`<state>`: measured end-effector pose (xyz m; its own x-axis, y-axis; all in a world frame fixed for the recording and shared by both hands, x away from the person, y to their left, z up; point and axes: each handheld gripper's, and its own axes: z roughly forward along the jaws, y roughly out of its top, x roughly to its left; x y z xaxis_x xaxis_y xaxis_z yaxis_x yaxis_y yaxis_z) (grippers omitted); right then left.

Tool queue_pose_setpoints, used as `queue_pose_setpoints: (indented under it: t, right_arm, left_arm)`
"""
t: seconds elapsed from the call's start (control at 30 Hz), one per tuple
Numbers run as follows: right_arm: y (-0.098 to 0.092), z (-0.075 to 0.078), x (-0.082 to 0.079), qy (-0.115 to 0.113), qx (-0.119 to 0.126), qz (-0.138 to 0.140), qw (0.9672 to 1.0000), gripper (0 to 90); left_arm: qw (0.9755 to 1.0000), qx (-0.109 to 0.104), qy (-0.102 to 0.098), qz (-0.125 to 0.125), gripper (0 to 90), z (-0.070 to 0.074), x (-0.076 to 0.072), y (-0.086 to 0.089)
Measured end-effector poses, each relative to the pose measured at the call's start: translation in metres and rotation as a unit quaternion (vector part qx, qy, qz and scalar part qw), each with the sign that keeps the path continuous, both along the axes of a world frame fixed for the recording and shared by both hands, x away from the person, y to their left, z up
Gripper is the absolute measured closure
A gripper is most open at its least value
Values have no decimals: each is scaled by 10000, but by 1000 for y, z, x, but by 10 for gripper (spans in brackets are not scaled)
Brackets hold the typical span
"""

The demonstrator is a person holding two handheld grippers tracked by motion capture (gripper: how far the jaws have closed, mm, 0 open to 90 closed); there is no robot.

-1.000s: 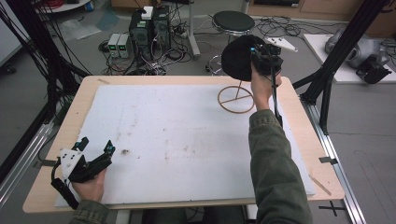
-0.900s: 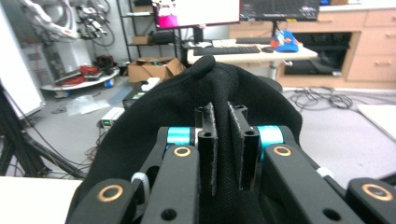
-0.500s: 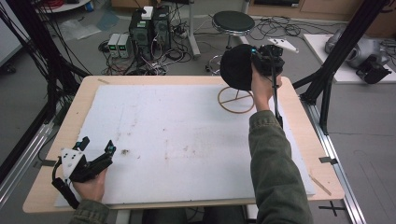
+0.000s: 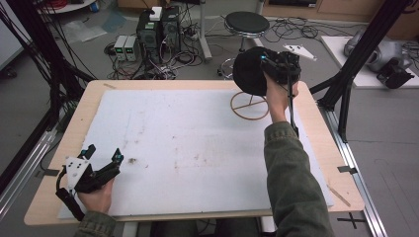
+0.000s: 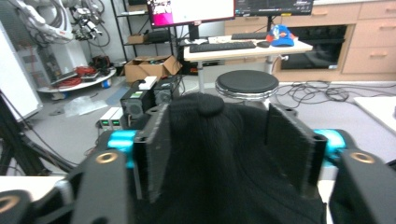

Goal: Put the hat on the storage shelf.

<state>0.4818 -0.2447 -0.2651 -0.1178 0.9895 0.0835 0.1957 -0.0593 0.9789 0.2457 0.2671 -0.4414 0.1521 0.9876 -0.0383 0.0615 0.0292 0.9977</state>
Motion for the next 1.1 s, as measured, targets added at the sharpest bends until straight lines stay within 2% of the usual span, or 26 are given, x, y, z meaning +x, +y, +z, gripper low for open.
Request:
queue_pose_setpoints:
  t: [0.03, 0.07, 0.2, 0.33, 0.5, 0.63, 0.83, 1.0, 1.03, 1.1]
  right_arm:
    - [-1, -2, -1, 32, 12, 1, 10000, 353]
    - [-3, -6, -1, 232, 41, -51, 9997, 322]
    - [-9, -15, -8, 297, 148, -164, 9993, 283]
    - [-13, -19, -15, 395, 125, -248, 9988, 260]
    - [-17, -19, -29, 491, 249, -240, 9982, 221]
    - [-18, -16, -41, 426, 278, -143, 9986, 214]
    - [-21, -21, -65, 388, 65, 19, 9992, 198]
    - [-25, -27, -79, 317, 14, 9, 9995, 194]
    - [-26, -33, -87, 286, -70, -71, 9995, 193]
    - [-27, -36, -90, 261, -118, -106, 9995, 193]
  left_arm:
    - [10000, 10, -3, 0, 161, 0, 0, 0]
    - [10000, 14, 1, -1, 161, 0, 0, -1]
    - [10000, 12, -7, -10, 161, 0, 0, -2]
    - [10000, 1, 13, -11, 161, 0, 1, -2]
    - [10000, -28, 10, -21, 161, 0, 2, -3]
    - [10000, -40, 16, -24, 161, 0, 2, -3]
    - [10000, -16, 15, -33, 161, 0, 0, -5]
    - [10000, -25, -27, -36, 161, 1, -2, -6]
    - [10000, -28, -20, -34, 161, 1, -3, -6]
    - [10000, -24, -21, -27, 161, 1, -4, -5]
